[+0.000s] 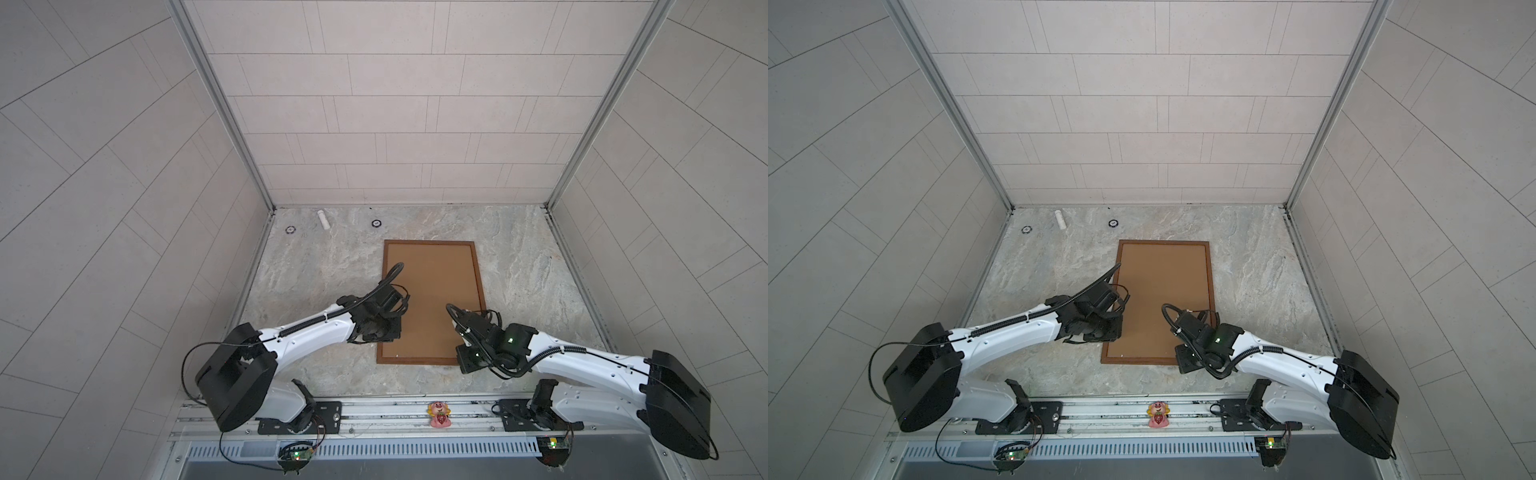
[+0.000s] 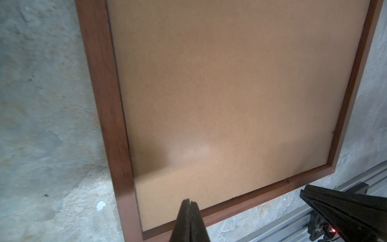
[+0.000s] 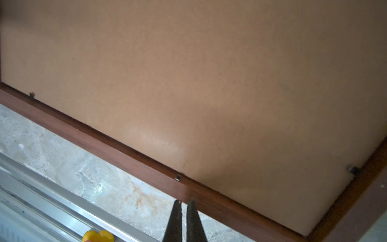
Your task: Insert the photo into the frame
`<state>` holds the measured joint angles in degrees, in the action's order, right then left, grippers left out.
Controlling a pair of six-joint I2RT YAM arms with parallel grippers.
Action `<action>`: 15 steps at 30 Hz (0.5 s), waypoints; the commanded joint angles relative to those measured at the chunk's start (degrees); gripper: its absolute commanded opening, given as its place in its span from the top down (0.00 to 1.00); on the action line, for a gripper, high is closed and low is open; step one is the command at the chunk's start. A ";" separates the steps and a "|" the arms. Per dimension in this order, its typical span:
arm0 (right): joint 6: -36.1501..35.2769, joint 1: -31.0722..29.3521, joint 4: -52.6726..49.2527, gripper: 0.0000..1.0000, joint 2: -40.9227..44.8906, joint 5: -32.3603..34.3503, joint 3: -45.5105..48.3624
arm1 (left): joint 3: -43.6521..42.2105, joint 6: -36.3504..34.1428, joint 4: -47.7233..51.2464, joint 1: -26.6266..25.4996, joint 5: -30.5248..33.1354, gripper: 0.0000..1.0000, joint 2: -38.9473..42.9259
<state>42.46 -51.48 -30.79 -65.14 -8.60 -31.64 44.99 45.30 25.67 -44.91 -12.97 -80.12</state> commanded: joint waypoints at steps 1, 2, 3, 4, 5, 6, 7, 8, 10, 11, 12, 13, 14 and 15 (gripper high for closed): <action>1.13 -0.28 2.27 1.00 -1.49 1.11 -0.39 | -1.52 0.58 -1.92 0.85 -0.77 0.98 -0.52; 1.12 -0.31 2.76 1.00 -1.75 1.01 -0.25 | -1.53 0.51 -1.94 1.06 -0.99 0.98 -0.56; 1.03 -0.29 3.15 1.00 -1.95 0.97 -0.19 | -1.50 0.49 -1.84 1.09 -1.07 0.98 -0.57; 0.98 -0.28 3.44 1.00 -2.20 0.87 -0.13 | -1.66 0.41 -1.85 1.14 -1.09 0.98 -0.57; 0.94 -0.33 3.69 1.00 -2.46 0.79 -0.31 | -1.64 0.40 -1.85 1.21 -1.03 0.98 -0.54; 0.87 -0.28 3.80 1.00 -2.83 0.72 -0.40 | -1.61 0.40 -1.85 1.21 -1.08 0.98 -0.51; 0.83 -0.28 3.88 1.00 -3.36 0.71 -0.57 | -1.64 0.48 -1.86 1.18 -1.17 0.98 -0.44; 0.67 -0.28 3.90 1.00 -3.75 0.67 -0.67 | -1.55 0.49 -1.85 1.21 -1.17 0.98 -0.40; 0.44 -0.30 3.68 1.00 -4.74 0.77 -0.87 | -1.48 0.50 -1.90 1.22 -1.26 0.98 -0.22; 0.36 -0.29 3.28 1.00 -5.03 1.31 -1.03 | -1.36 0.45 -1.83 1.18 -1.23 0.98 -0.13; 0.22 -0.28 2.16 1.00 -5.40 2.07 -1.29 | -1.27 0.40 -1.60 1.22 -1.22 0.98 0.03; -0.04 -0.28 1.07 1.00 -5.78 3.24 -1.66 | -1.26 0.25 -1.44 1.22 -1.08 0.98 0.13; -0.11 -0.28 -0.28 1.00 -6.18 4.35 -1.99 | -1.30 0.23 -1.33 1.18 -0.98 0.98 0.27; -0.43 -0.21 -1.28 1.00 -6.78 5.45 -2.39 | -1.29 0.14 -1.33 1.20 -1.01 0.97 0.27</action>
<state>42.35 -51.48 -27.81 -70.48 -7.64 -33.45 43.97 45.56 23.83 -43.88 -14.11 -80.20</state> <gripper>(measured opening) 0.048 0.046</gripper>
